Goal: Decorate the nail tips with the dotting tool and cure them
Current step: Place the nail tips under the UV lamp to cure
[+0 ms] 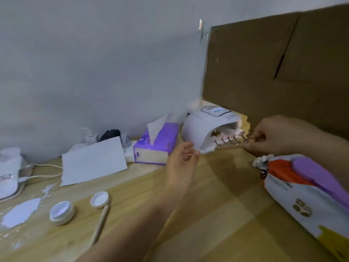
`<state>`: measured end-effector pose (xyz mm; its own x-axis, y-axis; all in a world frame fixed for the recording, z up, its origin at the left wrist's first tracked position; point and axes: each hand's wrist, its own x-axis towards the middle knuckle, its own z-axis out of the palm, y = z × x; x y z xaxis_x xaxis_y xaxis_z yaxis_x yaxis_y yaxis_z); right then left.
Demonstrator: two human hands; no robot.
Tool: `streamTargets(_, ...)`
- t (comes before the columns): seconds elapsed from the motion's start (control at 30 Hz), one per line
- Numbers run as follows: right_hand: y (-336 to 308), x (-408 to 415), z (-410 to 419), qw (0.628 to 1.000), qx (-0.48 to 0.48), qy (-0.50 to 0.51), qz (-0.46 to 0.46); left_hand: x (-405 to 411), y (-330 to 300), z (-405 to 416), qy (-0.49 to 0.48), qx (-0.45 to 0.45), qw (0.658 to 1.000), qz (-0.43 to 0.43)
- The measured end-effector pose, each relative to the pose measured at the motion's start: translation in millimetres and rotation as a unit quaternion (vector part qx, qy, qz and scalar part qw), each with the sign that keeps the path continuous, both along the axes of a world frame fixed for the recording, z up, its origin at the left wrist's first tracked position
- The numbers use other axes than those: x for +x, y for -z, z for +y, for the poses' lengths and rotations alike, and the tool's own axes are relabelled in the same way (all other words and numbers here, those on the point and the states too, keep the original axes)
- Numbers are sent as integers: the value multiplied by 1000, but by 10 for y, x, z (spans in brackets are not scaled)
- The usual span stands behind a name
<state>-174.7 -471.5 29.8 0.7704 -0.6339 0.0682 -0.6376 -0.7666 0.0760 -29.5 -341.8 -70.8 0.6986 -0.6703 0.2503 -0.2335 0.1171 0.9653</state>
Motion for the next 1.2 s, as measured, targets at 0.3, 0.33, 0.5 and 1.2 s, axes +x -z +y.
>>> streamTargets(0.3,394,127,-372,992,65,60,-87,-116,203,-315,31,-9,993,113)
streamTargets(0.33,418,126,-407,990,77,63,-97,-104,214,-313,34,-10,993,115)
streamTargets(0.5,497,227,-494,983,131,68,-112,-87,220,-326,45,9,993,108)
streamTargets(1.2,547,509,-463,985,146,66,-68,-226,-72,-742,173,127,943,257)
